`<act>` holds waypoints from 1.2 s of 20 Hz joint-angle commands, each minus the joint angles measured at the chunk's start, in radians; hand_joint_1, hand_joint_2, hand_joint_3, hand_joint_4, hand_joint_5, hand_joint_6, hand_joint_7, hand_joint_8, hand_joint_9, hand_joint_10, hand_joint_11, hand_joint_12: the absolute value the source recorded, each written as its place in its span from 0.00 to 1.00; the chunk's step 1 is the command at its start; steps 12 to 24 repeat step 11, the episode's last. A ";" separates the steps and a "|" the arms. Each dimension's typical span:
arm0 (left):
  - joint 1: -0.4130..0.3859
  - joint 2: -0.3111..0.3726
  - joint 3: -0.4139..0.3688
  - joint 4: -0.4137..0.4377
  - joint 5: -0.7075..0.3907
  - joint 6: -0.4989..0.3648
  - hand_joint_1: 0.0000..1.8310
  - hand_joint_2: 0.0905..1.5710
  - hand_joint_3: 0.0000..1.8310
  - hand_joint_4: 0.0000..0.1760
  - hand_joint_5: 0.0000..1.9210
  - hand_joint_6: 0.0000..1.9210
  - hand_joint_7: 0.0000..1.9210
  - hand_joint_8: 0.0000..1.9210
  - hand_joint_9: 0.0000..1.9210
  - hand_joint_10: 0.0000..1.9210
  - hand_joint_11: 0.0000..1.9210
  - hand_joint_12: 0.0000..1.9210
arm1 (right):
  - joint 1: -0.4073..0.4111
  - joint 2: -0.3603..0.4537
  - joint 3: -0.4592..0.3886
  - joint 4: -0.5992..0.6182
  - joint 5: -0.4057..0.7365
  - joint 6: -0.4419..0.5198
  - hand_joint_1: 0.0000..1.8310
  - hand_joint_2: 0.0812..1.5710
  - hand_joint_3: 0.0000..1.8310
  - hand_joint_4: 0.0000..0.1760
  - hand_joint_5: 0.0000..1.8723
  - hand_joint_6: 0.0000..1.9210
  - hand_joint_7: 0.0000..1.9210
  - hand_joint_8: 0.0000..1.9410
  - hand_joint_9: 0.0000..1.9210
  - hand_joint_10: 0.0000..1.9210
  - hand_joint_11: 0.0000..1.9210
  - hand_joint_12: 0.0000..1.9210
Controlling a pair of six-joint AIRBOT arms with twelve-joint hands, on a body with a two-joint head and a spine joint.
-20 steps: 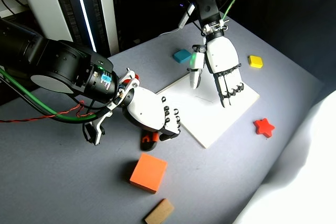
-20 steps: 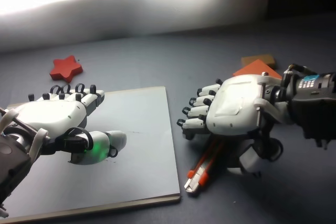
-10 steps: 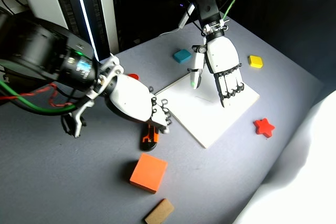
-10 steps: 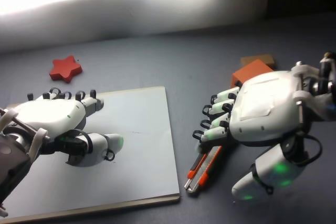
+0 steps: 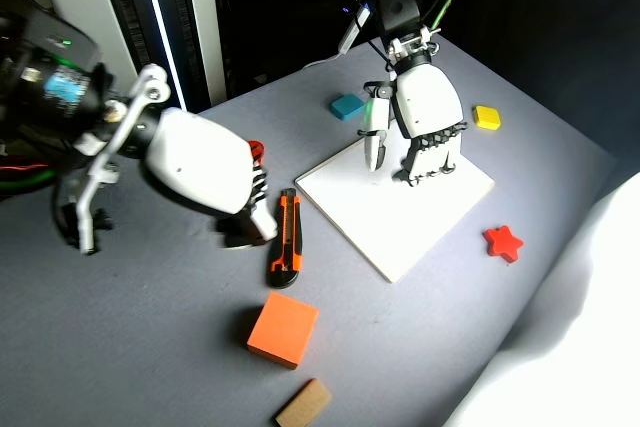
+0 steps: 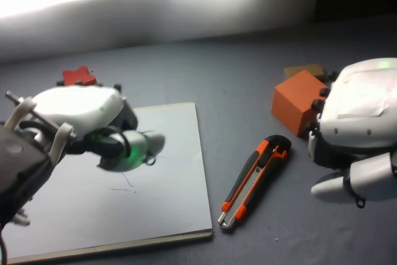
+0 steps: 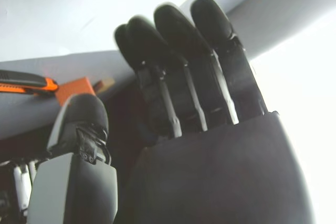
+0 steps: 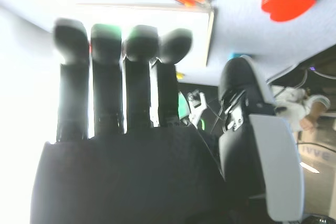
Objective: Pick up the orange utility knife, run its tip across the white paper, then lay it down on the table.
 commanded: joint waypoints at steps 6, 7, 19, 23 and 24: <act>-0.037 0.009 -0.038 0.035 -0.019 0.046 0.10 0.93 0.01 0.00 0.49 0.95 0.54 0.96 0.53 1.00 0.50 1.00 | 0.002 0.080 -0.055 0.017 0.126 0.056 0.07 0.92 0.06 0.00 0.58 0.99 0.69 0.96 0.72 1.00 0.69 1.00; -0.036 0.009 -0.039 0.035 -0.014 0.041 0.10 0.94 0.01 0.00 0.49 0.94 0.54 0.96 0.53 1.00 0.50 1.00 | 0.002 0.085 -0.057 0.017 0.129 0.068 0.07 0.93 0.06 0.00 0.58 1.00 0.69 0.96 0.72 1.00 0.70 1.00; -0.035 0.017 -0.044 0.037 -0.012 0.045 0.12 0.94 0.00 0.00 0.49 0.94 0.54 0.96 0.53 1.00 0.49 1.00 | -0.014 0.098 -0.068 0.017 0.184 0.101 0.08 0.93 0.06 0.00 0.58 1.00 0.68 0.98 0.73 1.00 0.70 1.00; -0.035 0.017 -0.044 0.037 -0.012 0.045 0.12 0.94 0.00 0.00 0.49 0.94 0.54 0.96 0.53 1.00 0.49 1.00 | -0.014 0.098 -0.068 0.017 0.184 0.101 0.08 0.93 0.06 0.00 0.58 1.00 0.68 0.98 0.73 1.00 0.70 1.00; -0.035 0.017 -0.044 0.037 -0.012 0.045 0.12 0.94 0.00 0.00 0.49 0.94 0.54 0.96 0.53 1.00 0.49 1.00 | -0.014 0.098 -0.068 0.017 0.184 0.101 0.08 0.93 0.06 0.00 0.58 1.00 0.68 0.98 0.73 1.00 0.70 1.00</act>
